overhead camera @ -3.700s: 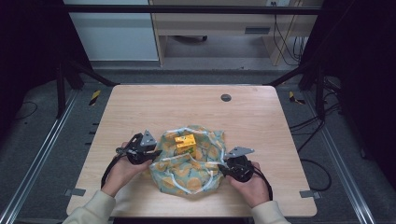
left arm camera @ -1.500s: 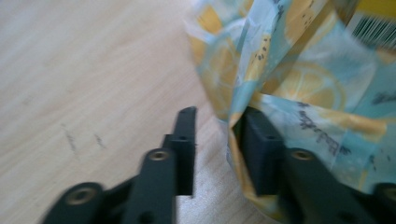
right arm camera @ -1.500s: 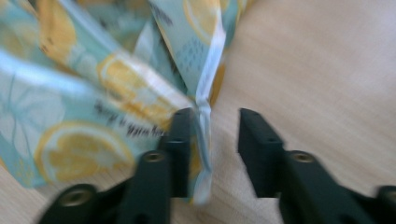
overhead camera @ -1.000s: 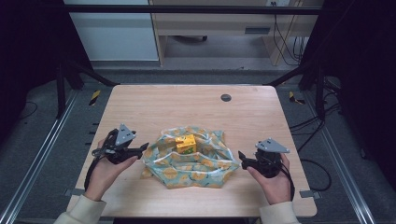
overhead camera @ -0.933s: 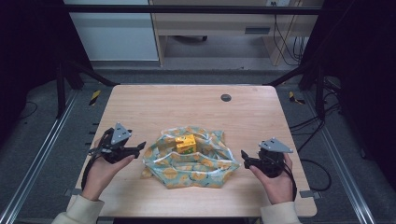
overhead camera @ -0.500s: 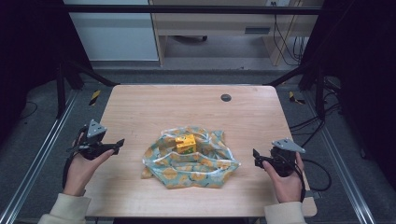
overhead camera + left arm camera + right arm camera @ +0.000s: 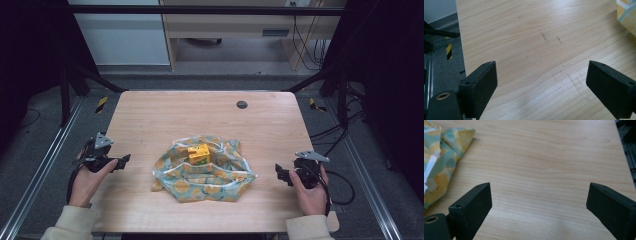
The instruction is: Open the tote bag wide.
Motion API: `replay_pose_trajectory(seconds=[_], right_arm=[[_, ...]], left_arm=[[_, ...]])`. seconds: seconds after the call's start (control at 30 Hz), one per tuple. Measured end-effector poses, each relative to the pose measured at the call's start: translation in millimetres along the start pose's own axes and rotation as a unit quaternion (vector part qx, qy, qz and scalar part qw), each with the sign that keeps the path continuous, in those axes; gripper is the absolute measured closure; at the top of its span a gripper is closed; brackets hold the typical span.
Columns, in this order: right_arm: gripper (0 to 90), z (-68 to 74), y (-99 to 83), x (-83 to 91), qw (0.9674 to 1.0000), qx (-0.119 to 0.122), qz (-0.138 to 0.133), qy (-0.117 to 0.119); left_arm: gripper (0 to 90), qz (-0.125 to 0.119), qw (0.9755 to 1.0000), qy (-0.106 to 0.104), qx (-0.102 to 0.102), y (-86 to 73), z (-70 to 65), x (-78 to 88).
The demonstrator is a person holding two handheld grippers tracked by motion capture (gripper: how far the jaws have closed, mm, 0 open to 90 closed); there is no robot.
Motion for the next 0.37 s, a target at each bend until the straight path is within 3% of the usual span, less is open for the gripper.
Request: replay_pose_trajectory(seconds=[0.23, 0.37], right_arm=[[7.5, 2.2, -9.9, -11.5, 0.9981, 0.002, 0.061, 0.013], [7.5, 4.1, -10.7, -12.6, 0.9977, 0.004, 0.066, 0.017]], left_arm=[[8.1, 0.011, 0.9999, -0.009, 0.002, -8.9, 4.4, -9.3], [8.1, 0.013, 0.9999, -0.006, 0.005, -11.1, 7.3, -10.1]])
Point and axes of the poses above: each handheld gripper's, and its own axes: x roughly backward along the jaws, y roughly out of its top, z roughly to its left, the point moved 2 cm from there along -x, roughly forward along the jaws, and after that the axes turned 1 degree about x, right-handed, at the moved point
